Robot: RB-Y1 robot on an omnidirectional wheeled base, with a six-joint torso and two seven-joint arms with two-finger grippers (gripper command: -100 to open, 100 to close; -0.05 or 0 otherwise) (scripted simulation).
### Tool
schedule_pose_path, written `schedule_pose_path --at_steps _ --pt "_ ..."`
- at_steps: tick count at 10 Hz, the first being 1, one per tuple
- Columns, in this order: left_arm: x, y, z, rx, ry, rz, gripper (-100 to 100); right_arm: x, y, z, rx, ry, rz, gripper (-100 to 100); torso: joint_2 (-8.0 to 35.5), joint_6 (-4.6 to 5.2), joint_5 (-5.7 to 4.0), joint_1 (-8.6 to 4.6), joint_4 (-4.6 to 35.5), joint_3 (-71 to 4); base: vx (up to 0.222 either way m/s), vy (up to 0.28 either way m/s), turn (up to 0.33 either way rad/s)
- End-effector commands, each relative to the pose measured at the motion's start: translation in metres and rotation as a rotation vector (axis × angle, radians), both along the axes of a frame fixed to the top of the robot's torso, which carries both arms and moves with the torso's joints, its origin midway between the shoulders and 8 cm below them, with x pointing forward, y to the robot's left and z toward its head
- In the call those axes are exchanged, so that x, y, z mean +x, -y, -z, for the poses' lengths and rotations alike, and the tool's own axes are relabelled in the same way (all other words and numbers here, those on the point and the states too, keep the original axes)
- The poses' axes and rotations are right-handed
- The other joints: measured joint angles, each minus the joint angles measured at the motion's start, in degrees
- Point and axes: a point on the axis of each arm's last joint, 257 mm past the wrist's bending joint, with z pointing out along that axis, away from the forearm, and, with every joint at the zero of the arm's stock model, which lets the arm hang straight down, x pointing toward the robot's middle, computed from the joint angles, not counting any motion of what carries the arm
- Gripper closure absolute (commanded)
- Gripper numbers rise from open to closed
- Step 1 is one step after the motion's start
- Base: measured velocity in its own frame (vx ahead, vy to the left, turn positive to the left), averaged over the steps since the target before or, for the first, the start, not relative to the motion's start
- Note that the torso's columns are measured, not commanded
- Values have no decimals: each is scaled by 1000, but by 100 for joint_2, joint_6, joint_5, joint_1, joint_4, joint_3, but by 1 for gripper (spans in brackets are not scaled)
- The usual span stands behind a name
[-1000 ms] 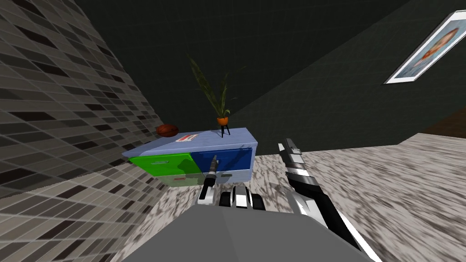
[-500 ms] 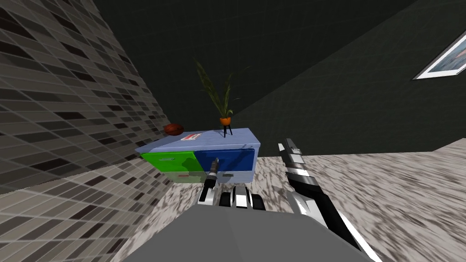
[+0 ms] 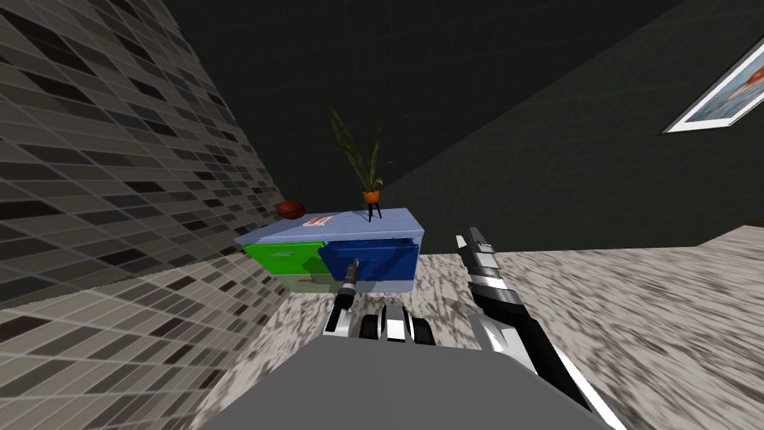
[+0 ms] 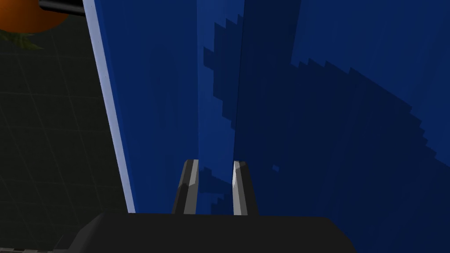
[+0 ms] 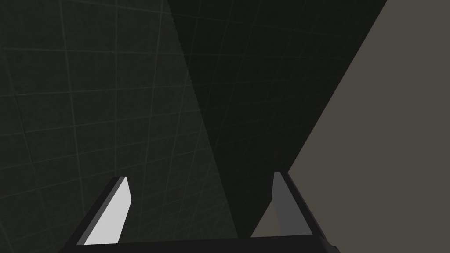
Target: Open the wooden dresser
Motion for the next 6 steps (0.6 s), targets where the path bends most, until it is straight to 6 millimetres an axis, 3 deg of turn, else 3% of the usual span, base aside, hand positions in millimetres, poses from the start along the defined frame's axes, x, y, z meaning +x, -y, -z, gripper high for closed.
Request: schedule_pose_path --at_steps 1,4,5,6 --pt "-4 1 2 -1 -7 3 100 0 0 0 0 0 0 0 -33 -5 -7 1 2 -19 -121 5 13" --pt "-9 4 1 -1 -6 11 100 0 0 0 0 0 0 0 11 -12 2 15 0 8 -200 -4 10" --pt "-8 3 0 -1 -5 8 100 0 0 0 0 0 0 0 -3 -8 -1 4 0 0 -89 -17 11" --pt "-4 1 -7 -2 -12 6 -100 0 0 0 0 0 0 0 -38 -5 -7 4 2 -22 -38 -5 -1"
